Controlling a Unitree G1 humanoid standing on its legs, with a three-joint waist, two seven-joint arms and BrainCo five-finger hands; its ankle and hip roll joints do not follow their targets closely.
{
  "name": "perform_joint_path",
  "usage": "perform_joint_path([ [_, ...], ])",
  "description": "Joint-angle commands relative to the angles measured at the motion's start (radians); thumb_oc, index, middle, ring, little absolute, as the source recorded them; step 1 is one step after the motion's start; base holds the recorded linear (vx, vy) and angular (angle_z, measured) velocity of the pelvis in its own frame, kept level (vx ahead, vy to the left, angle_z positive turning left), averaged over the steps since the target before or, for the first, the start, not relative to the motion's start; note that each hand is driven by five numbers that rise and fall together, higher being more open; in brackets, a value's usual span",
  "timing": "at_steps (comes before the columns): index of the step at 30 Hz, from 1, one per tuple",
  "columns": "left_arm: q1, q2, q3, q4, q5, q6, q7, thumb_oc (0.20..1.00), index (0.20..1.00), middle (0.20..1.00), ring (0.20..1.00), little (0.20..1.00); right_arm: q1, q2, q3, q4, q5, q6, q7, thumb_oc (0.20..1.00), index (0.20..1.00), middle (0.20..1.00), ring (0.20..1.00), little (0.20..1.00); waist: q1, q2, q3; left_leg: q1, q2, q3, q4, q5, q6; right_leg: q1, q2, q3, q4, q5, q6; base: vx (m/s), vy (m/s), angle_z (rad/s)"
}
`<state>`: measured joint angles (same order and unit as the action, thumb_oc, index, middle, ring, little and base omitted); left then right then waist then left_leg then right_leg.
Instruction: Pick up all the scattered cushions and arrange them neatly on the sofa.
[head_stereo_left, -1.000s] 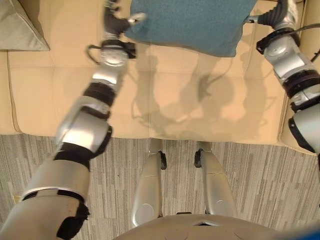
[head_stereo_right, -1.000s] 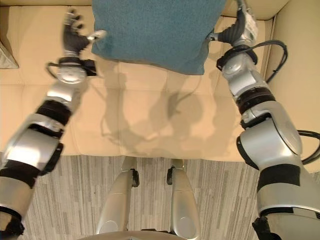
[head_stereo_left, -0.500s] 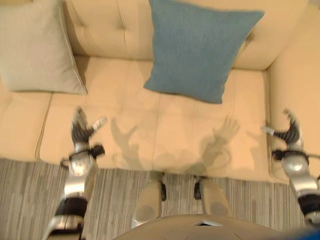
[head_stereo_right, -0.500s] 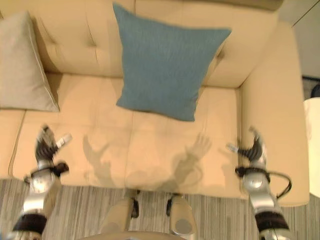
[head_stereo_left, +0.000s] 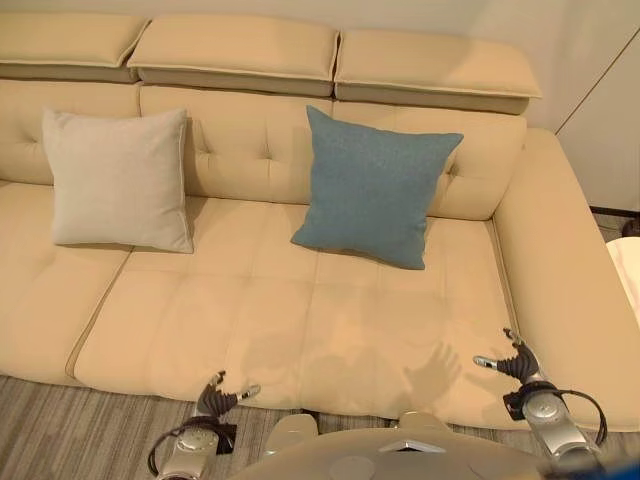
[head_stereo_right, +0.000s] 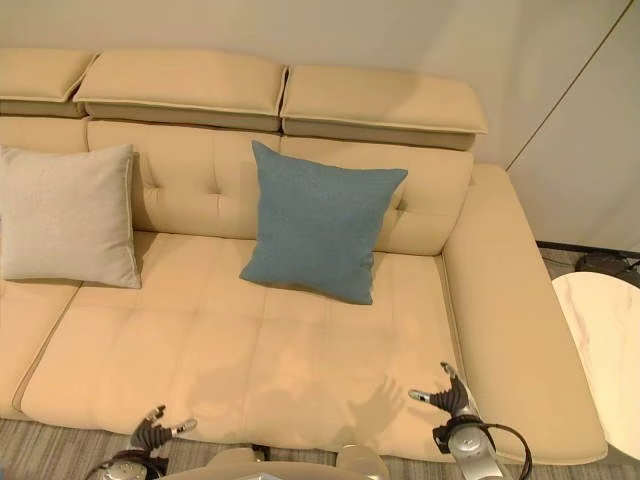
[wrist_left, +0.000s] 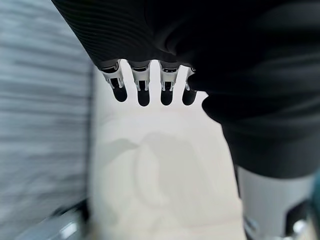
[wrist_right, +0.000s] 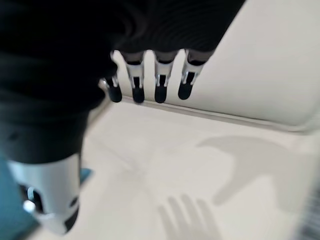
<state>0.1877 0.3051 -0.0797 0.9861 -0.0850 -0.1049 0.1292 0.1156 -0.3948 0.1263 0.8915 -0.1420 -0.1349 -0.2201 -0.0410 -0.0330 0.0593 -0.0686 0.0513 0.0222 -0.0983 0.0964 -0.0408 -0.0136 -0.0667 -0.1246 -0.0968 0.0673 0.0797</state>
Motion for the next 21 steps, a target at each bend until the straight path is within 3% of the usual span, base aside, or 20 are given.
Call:
perform_joint_path([
  [1,-0.092,0.038,-0.007,0.040,0.059,-0.008,0.011,1.000,1.000,1.000,1.000,1.000,-0.083,-0.028,0.016,0.043,-0.020,-0.001,-0.006,1.000,1.000,1.000,1.000,1.000,0.008,-0.029,0.071,0.025,0.007,0.053,0.122,-0.101,-0.023,0.040,0.021,-0.019,0.022,-0.094,0.013,-0.12,-0.038,0.07],
  [2,-0.093,0.038,-0.007,0.041,0.059,-0.008,0.011,1.000,1.000,1.000,1.000,1.000,-0.085,-0.028,0.016,0.044,-0.020,-0.001,-0.006,1.000,1.000,1.000,1.000,1.000,0.007,-0.029,0.072,0.023,0.007,0.053,0.126,-0.104,-0.023,0.040,0.021,-0.019,0.022,-0.094,0.013,-0.17,-0.027,0.05],
  [6,-0.123,0.019,-0.011,0.099,0.067,-0.006,0.010,1.000,1.000,1.000,1.000,1.000,-0.094,-0.022,0.028,0.127,-0.032,0.013,-0.004,1.000,1.000,1.000,1.000,1.000,0.002,-0.053,0.084,0.023,-0.028,0.045,0.275,-0.218,-0.012,0.012,-0.013,-0.027,0.045,-0.073,0.009,-0.17,0.023,0.07],
  [8,-0.129,0.003,-0.008,0.120,0.062,-0.005,0.009,1.000,1.000,1.000,1.000,1.000,-0.099,-0.012,0.030,0.181,-0.041,0.022,-0.006,1.000,1.000,1.000,1.000,1.000,-0.006,-0.046,0.073,0.055,-0.031,0.043,0.295,-0.246,-0.011,0.004,-0.015,-0.032,0.040,-0.060,0.011,-0.12,0.093,0.14],
  [10,-0.139,-0.016,-0.018,0.127,0.062,-0.002,0.009,1.000,1.000,1.000,1.000,1.000,-0.105,0.003,0.034,0.234,-0.051,0.037,-0.004,1.000,1.000,1.000,1.000,1.000,-0.026,-0.025,0.051,0.117,-0.036,0.042,0.229,-0.273,-0.005,-0.031,-0.014,-0.041,0.041,-0.036,0.023,-0.14,0.165,0.16],
  [17,-0.200,-0.020,-0.063,0.153,0.092,0.001,0.025,1.000,1.000,1.000,1.000,1.000,-0.154,0.036,0.058,0.277,-0.056,0.066,-0.005,1.000,1.000,1.000,1.000,1.000,-0.032,-0.030,0.069,0.104,-0.090,0.006,0.142,-0.249,0.028,-0.140,-0.050,-0.020,0.063,0.045,0.066,-0.16,0.147,0.04],
  [21,-0.204,-0.018,-0.074,0.178,0.125,0.012,0.025,1.000,1.000,1.000,1.000,1.000,-0.175,0.044,0.083,0.292,-0.089,0.082,-0.006,1.000,1.000,1.000,1.000,1.000,-0.021,-0.030,0.086,0.107,-0.102,0.006,0.090,-0.222,0.053,-0.179,-0.067,-0.016,0.118,0.043,0.084,-0.16,0.127,-0.20],
])
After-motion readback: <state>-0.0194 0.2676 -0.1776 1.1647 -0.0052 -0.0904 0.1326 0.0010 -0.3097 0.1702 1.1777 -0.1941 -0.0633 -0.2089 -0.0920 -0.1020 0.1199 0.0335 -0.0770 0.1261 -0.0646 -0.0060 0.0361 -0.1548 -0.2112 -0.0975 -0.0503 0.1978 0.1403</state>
